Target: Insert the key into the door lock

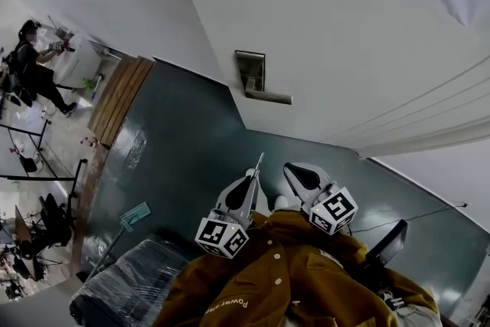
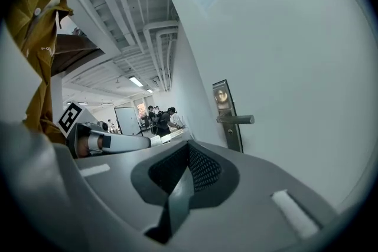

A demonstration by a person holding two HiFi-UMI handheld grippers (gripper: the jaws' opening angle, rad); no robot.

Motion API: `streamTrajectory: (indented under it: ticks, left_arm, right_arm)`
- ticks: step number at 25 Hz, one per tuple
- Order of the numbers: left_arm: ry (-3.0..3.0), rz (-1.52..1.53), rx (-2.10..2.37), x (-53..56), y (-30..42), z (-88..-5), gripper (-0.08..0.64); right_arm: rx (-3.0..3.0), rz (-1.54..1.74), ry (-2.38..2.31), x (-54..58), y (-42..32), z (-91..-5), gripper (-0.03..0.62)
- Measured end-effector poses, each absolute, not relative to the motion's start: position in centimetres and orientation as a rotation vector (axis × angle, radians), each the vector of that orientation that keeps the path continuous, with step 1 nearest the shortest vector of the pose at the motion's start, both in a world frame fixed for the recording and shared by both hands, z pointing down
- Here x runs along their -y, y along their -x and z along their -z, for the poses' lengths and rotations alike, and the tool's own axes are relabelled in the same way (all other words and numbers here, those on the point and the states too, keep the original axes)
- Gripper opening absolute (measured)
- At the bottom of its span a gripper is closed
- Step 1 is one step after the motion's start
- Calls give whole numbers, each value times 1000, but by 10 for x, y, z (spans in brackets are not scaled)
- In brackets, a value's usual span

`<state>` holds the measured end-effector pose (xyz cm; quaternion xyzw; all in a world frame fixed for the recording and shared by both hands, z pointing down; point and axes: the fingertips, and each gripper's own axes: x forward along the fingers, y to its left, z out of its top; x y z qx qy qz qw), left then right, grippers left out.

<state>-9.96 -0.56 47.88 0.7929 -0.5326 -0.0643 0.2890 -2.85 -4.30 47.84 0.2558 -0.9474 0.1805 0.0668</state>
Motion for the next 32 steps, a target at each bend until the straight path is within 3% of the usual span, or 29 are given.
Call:
streamTrajectory:
  ticks: [17, 25, 32]
  left_arm:
    - [-2008, 227, 1289, 113, 139, -504, 21]
    - [-1507, 610, 1168, 148, 161, -593, 21]
    - [-1390, 810, 998, 196, 145, -584, 21]
  right_arm:
    - [2820, -543, -915, 140, 52, -474, 8]
    - [2841, -556, -867, 151, 52, -472, 7]
    - [2827, -551, -851, 155, 49, -476, 6]
